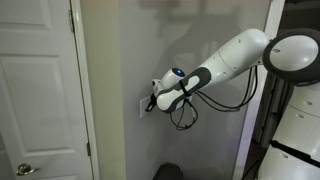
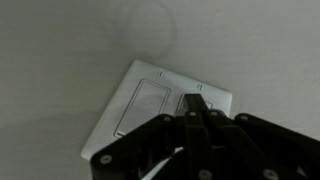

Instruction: Turn off the kitchen light

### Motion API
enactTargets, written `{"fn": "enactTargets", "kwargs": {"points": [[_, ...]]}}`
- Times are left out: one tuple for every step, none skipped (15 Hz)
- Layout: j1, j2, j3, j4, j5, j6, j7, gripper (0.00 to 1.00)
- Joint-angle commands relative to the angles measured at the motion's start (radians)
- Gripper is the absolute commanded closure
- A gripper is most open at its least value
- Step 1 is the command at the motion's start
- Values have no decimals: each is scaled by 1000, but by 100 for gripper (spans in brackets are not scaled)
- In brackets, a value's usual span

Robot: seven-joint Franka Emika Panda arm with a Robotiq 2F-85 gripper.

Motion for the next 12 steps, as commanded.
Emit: {"fn": "enactTargets", "kwargs": {"points": [[1, 26, 18, 40, -20, 1, 27, 100], [4, 33, 19, 48, -15, -1, 22, 100], [10, 42, 18, 55, -5, -6, 12, 100], [12, 49, 18, 62, -2, -10, 10, 100], [12, 57, 18, 70, -3, -20, 11, 100], [8, 54, 17, 70, -9, -31, 17, 100], [3, 49, 18, 69, -18, -42, 26, 100], [-9, 39, 18, 61, -41, -56, 48, 100], [-20, 28, 19, 55, -62, -71, 70, 100], [-29, 18, 21, 48, -88, -83, 97, 100], [-38, 11, 21, 45, -111, -94, 123, 100], [-47, 5, 20, 39, -137, -103, 153, 100]]}}
